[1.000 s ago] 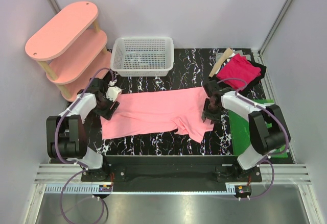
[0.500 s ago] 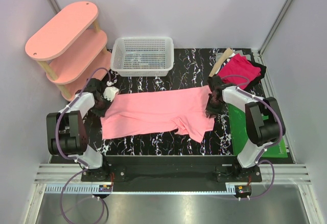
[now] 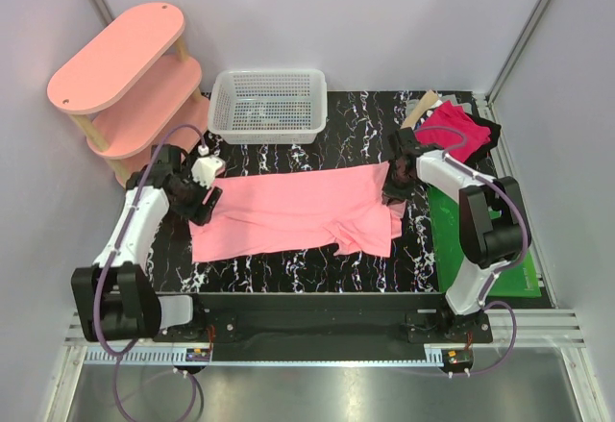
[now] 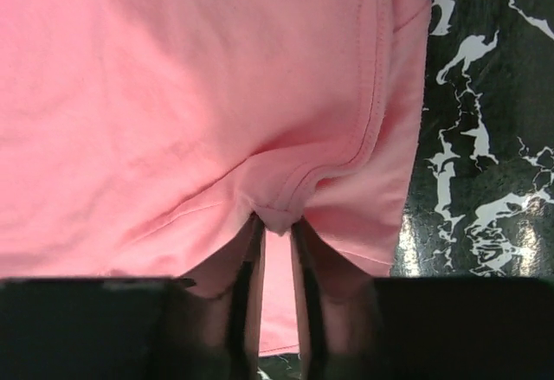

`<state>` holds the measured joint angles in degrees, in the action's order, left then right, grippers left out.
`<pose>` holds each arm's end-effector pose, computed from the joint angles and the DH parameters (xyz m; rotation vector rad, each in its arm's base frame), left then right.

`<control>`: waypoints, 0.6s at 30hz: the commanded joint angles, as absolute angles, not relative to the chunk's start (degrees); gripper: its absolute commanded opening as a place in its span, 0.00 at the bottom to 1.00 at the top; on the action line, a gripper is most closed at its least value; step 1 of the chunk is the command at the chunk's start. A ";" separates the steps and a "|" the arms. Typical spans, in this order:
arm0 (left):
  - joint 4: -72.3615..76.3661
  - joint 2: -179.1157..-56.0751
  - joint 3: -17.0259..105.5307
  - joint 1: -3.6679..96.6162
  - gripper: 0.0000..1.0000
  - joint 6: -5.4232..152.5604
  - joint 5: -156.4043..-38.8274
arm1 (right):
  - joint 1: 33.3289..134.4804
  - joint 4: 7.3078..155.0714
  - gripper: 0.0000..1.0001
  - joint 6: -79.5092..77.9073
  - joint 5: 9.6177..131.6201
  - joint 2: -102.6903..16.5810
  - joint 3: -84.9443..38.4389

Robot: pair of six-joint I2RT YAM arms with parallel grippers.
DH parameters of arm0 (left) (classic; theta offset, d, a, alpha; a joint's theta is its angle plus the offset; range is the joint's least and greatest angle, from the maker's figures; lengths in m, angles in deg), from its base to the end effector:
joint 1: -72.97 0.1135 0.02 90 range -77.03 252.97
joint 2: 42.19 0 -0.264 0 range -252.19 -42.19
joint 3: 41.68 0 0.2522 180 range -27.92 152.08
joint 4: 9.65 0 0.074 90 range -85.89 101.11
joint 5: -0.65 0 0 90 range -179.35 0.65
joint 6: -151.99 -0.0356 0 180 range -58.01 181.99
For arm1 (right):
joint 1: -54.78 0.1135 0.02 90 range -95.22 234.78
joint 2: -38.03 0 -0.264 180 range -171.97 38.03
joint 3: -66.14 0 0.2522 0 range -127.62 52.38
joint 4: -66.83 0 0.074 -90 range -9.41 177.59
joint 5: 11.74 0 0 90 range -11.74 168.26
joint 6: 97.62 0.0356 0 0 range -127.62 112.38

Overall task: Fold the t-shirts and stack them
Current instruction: Fold the tshirt

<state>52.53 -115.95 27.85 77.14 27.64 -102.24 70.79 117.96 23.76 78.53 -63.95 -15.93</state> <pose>0.2411 0.0096 0.2487 0.7584 2.5701 -0.1012 0.3341 0.0957 0.1822 0.3797 2.8054 0.1839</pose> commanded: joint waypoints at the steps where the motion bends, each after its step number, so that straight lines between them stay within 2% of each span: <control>1: 59.39 -111.80 21.68 75.87 0.69 21.74 -102.55 | 70.42 118.47 0.34 23.50 75.81 -63.50 -17.14; 4: 59.56 -109.87 16.84 75.26 0.69 18.66 -99.74 | 70.42 119.00 0.55 24.55 75.45 -58.77 -13.37; 5: 59.56 -109.43 16.04 74.91 0.69 18.05 -99.20 | 70.60 119.09 0.67 25.07 75.27 -57.00 -10.66; 6: 59.48 -109.25 15.33 74.82 0.69 17.43 -98.59 | 70.77 119.79 0.90 25.34 75.18 -55.16 -9.51; 7: 59.22 -109.34 14.54 74.65 0.69 17.25 -97.97 | 71.03 120.58 0.96 25.34 76.23 -51.22 -8.36; 8: 59.21 -109.60 14.36 74.73 0.69 17.25 -97.71 | 71.82 121.45 0.99 25.52 76.67 -48.83 -6.70; 13: 56.15 -111.53 13.48 74.73 0.68 17.25 -95.78 | 79.37 126.90 1.00 27.71 76.15 -36.35 -3.78; 15: 54.83 -113.20 13.48 74.73 0.68 17.52 -95.07 | 84.63 129.10 1.00 29.38 77.37 -35.80 -2.99; 18: 53.77 -114.96 13.74 74.64 0.67 18.13 -94.98 | 87.29 128.06 1.00 32.02 78.00 -37.37 0.60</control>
